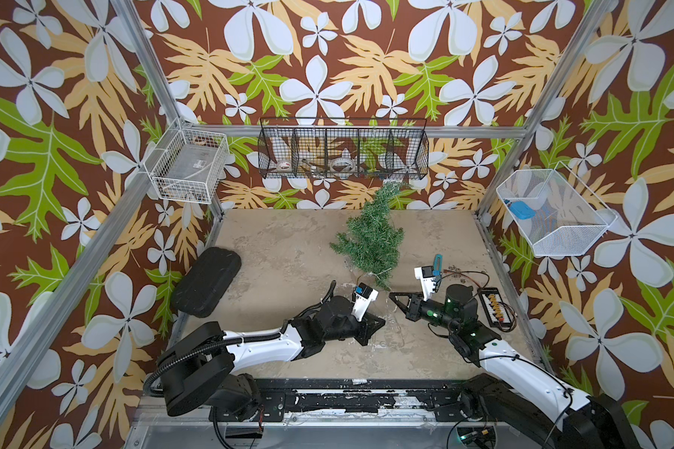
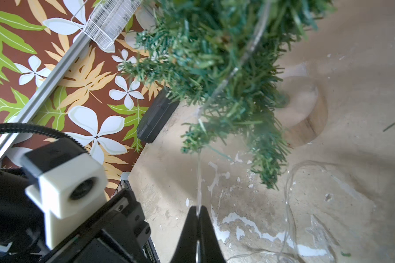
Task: Remove string lights from the small christmas tree
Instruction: Remove the light string from the Christmas tree.
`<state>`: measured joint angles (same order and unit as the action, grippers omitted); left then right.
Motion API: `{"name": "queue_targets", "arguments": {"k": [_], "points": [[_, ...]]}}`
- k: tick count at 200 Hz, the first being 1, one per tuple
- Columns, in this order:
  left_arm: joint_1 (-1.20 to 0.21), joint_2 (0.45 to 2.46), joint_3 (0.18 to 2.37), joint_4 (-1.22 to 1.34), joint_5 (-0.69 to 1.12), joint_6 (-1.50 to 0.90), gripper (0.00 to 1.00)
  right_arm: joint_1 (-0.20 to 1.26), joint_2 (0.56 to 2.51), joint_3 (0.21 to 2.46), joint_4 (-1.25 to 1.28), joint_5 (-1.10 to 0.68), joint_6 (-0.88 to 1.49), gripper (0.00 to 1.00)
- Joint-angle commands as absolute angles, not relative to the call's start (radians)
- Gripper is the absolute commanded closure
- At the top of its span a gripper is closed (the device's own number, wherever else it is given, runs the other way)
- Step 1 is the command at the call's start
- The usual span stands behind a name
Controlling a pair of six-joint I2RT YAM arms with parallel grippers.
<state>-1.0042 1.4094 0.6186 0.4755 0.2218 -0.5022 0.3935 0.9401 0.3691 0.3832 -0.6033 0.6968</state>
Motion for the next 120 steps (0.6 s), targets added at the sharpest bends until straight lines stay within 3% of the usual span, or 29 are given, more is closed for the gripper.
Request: {"name": "queue_targets", "arguments": {"k": [1,120], "points": [[-1.004,1.407,0.614,0.517,0.213,-0.506,1.00,0.413,0.931,0.405,0.359,-0.595,0.672,1.00],[-1.003,1.389,0.617,0.500,0.201,-0.493,1.00,0.444,0.894,0.658,0.195,-0.526,0.577,1.00]]}}
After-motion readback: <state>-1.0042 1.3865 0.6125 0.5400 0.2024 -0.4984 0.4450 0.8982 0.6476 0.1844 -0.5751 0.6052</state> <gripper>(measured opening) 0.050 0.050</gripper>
